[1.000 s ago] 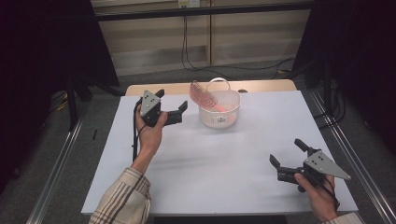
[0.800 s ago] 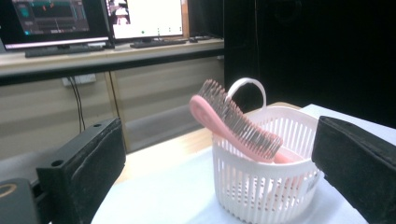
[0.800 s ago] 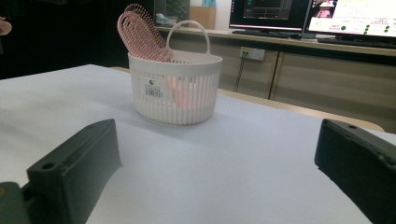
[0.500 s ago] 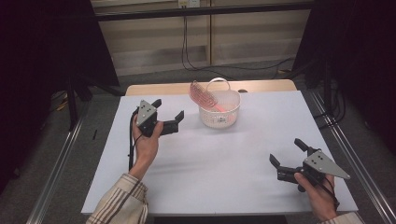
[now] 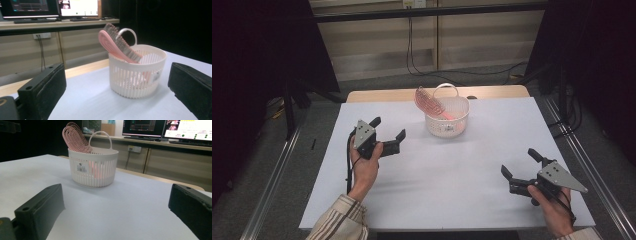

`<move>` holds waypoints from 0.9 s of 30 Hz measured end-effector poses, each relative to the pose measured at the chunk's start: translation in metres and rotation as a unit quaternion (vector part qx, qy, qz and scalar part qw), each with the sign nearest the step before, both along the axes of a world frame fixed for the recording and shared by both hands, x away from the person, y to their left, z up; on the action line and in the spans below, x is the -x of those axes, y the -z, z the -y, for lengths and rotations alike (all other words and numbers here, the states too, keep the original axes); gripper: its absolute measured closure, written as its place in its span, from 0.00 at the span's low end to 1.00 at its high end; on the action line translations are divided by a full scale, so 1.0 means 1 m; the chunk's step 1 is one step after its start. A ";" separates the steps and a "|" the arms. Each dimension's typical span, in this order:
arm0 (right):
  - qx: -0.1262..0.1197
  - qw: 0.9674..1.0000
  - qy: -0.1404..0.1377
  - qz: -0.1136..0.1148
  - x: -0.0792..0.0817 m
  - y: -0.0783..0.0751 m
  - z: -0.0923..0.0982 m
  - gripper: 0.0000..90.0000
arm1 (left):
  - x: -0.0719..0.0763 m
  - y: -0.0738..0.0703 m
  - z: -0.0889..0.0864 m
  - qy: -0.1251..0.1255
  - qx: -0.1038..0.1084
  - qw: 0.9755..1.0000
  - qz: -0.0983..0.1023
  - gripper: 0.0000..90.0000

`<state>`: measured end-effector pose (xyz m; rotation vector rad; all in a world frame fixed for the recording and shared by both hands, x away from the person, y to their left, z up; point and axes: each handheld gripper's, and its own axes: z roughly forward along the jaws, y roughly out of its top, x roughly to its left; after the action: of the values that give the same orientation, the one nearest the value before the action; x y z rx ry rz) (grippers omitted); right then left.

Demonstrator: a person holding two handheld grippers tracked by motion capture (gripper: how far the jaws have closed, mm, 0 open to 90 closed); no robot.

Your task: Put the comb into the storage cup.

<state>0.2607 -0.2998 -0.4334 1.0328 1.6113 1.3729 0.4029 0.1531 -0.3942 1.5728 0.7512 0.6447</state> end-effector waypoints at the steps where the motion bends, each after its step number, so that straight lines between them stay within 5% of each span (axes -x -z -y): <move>1: 0.000 1.000 0.000 0.000 0.000 0.000 0.000 0.00 | 0.002 0.001 0.000 -0.002 0.001 1.000 -0.001 0.02; 10: 0.001 1.000 0.000 0.007 0.001 -0.001 0.000 0.01 | 0.018 0.007 -0.009 -0.010 0.009 1.000 -0.003 0.02; 13: -0.002 1.000 0.000 0.008 0.001 -0.001 0.000 0.00 | 0.020 0.011 -0.014 -0.001 0.036 0.999 -0.020 0.01; 16: -0.002 1.000 0.001 0.008 0.001 -0.001 0.001 0.00 | 0.024 0.012 -0.019 -0.017 0.017 1.000 -0.010 0.01; 27: -0.004 1.000 0.002 0.012 0.002 -0.002 0.001 0.00 | 0.044 0.025 -0.030 -0.030 0.011 0.999 -0.024 0.01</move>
<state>0.2590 -0.3004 -0.4313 1.0206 1.5869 1.3839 0.3592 0.1833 -0.4190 1.5544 0.8411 0.6428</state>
